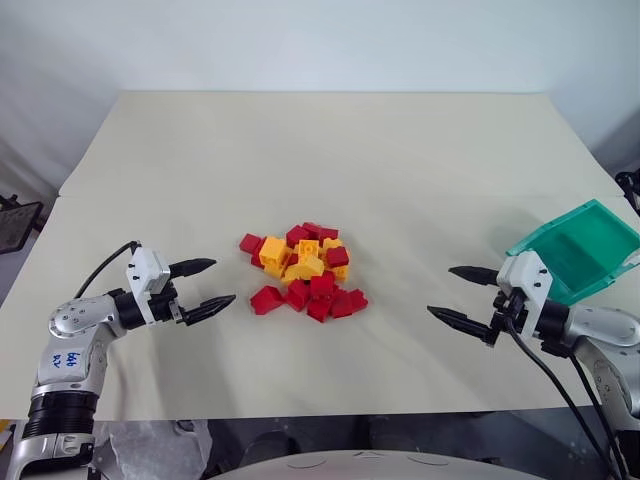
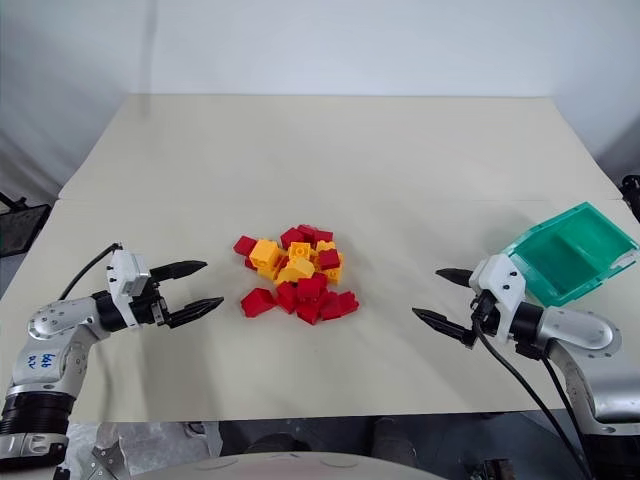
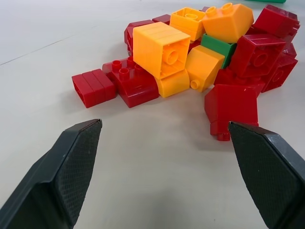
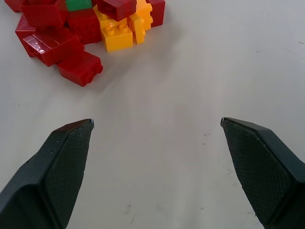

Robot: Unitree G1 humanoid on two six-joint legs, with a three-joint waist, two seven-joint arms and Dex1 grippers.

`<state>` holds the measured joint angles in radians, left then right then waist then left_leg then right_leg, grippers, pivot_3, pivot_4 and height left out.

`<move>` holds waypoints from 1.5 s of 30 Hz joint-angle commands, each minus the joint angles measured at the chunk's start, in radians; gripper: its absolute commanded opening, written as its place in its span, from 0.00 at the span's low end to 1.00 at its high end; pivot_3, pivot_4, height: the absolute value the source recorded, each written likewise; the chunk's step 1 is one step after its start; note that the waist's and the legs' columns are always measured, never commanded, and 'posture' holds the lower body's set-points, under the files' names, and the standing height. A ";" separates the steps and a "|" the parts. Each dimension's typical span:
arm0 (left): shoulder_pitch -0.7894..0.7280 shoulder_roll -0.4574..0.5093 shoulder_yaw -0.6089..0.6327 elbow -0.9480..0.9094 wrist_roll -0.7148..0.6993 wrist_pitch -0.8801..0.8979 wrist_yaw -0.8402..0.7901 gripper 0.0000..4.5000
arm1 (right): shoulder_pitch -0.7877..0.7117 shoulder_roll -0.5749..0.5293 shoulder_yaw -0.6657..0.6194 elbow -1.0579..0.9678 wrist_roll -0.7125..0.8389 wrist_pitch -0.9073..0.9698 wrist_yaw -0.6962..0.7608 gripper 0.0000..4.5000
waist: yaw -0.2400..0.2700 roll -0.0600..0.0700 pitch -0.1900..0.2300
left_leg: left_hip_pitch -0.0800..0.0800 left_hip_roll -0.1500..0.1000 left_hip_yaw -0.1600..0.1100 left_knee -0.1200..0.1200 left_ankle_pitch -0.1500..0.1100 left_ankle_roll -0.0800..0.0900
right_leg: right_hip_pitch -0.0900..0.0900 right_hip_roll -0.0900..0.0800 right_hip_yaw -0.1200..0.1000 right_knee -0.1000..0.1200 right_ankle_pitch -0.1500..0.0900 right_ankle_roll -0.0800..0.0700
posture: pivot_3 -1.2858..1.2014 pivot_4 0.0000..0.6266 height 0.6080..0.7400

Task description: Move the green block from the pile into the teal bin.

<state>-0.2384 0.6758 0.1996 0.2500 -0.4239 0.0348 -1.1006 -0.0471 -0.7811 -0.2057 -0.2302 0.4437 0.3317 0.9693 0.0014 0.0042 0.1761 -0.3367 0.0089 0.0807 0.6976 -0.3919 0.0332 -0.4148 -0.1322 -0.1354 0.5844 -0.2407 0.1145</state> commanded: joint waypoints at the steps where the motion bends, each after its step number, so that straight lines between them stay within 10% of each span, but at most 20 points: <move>1: -0.011 -0.002 0.021 -0.017 -0.012 -0.005 0.009 1.00 | 0.002 0.003 -0.026 -0.035 0.023 -0.001 -0.005 1.00 | 0.000 0.000 0.000 | 0.000 0.000 0.000 0.000 0.000 0.000 | 0.000 0.000 0.000 0.000 0.000 0.000 | 0.52 0.24 1.00; 12: -0.020 0.005 0.036 -0.090 -0.045 0.058 0.072 1.00 | -0.020 0.013 -0.015 -0.030 0.028 -0.002 -0.005 1.00 | 0.000 0.000 0.000 | 0.000 0.000 0.000 0.000 0.000 0.000 | 0.000 0.000 0.000 0.000 0.000 0.000 | 0.52 0.24 1.00; 28: -0.131 -0.014 -0.243 -0.341 -0.059 0.176 -0.190 0.01 | -0.077 0.073 0.057 -0.115 0.103 0.039 -0.013 1.00 | 0.017 0.001 0.001 | -0.001 -0.001 0.000 0.002 0.000 0.000 | 0.000 0.000 0.000 0.000 0.000 0.000 | 0.52 0.24 1.00; 45: -0.490 -0.257 -0.380 0.334 0.213 -0.158 -0.123 0.01 | 0.059 0.113 0.017 -0.206 0.087 0.009 -0.130 1.00 | 0.025 0.001 0.001 | -0.001 -0.005 0.001 0.004 0.000 0.002 | 0.001 0.001 0.002 0.000 0.001 0.002 | 0.52 0.24 1.00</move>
<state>-0.7145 0.4223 -0.1973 0.5031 -0.2525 -0.0857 -1.2713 0.0027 -0.6738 -0.1598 -0.3954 0.5263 0.3573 0.8512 0.0262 0.0052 0.1769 -0.3373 0.0035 0.0821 0.7011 -0.3914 0.0354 -0.4137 -0.1314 -0.1335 0.5845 -0.2397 0.1163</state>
